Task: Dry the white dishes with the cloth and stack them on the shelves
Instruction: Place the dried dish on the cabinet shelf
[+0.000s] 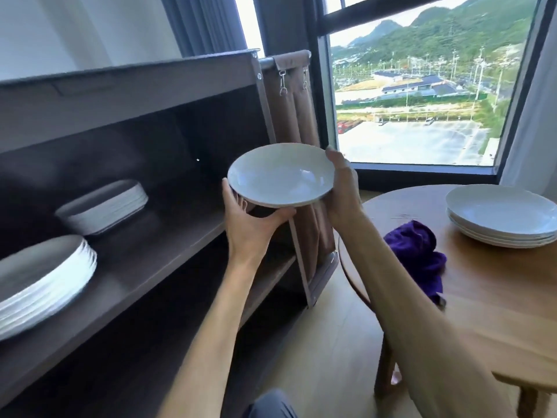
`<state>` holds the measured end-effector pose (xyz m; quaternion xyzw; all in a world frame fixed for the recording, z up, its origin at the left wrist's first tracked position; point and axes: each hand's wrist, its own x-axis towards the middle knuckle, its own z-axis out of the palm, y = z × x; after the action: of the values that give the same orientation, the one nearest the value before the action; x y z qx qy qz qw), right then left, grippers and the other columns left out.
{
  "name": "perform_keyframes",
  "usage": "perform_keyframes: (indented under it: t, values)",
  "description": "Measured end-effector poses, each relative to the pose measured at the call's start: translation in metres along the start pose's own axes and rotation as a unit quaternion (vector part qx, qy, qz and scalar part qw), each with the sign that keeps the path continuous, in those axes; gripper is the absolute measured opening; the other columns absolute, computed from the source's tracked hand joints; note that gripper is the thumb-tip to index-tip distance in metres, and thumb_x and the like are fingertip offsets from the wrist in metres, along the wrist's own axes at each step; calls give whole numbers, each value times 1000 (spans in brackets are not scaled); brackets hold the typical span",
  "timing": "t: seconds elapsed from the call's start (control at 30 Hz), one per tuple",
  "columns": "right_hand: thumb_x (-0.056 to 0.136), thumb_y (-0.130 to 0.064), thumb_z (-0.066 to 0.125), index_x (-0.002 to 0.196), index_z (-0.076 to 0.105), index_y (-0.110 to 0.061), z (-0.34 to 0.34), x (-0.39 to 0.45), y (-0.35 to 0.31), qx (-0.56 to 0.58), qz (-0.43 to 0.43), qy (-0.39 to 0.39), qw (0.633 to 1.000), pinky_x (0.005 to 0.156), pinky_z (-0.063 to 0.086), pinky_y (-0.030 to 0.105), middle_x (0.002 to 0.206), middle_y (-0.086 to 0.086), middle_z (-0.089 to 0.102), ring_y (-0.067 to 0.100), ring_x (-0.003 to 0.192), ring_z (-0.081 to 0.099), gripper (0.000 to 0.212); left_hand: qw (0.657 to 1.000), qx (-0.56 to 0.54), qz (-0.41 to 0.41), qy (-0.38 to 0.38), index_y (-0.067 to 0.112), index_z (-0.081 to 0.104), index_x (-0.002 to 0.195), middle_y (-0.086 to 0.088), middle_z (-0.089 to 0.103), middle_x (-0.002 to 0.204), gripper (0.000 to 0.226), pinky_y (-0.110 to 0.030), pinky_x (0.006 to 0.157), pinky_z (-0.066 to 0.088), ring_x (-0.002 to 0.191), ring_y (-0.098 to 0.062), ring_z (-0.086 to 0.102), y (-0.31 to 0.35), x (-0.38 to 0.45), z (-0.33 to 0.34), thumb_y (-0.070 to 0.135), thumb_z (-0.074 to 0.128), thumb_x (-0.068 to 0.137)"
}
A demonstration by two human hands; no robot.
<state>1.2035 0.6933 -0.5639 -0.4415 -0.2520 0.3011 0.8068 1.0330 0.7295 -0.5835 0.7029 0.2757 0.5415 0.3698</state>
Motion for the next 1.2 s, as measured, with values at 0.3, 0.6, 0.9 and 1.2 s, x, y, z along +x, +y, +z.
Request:
perform_keyframes:
  t: [0.3, 0.6, 0.9, 1.2]
  values:
    - [77, -69, 62, 120, 70, -20, 130, -53, 37, -20, 78, -221, 972, 109, 47, 48, 117, 2, 74, 22, 113, 67, 65, 972, 147, 48, 177, 21, 34, 151, 12, 51, 146, 118, -34, 118, 39, 137, -5, 46, 33, -12, -138, 50, 98, 56]
    - [81, -67, 64, 119, 70, -22, 255, -109, 79, -13, 100, -362, 927, 111, 42, 41, 117, -4, 73, 14, 117, 63, 60, 915, 241, 44, 321, 30, 34, 142, 35, 43, 117, 103, 7, 91, 29, 111, 36, 37, 41, -48, -248, 39, 97, 61]
    - [77, -62, 70, 107, 72, -22, 312, -140, 124, -10, 132, -393, 910, 81, 48, 23, 95, -12, 77, -1, 88, 70, 50, 886, 252, -97, 377, 13, 21, 161, 2, 38, 159, 130, -33, 124, 26, 148, -15, 34, 21, -64, -309, 43, 97, 59]
    - [72, -66, 70, 118, 73, -22, 330, -137, 157, -34, 136, -404, 904, 107, 48, 36, 110, -8, 76, 10, 109, 67, 64, 870, 239, -146, 405, 16, 16, 163, -1, 34, 163, 139, -37, 125, 26, 150, -15, 31, 1, -65, -329, 47, 98, 54]
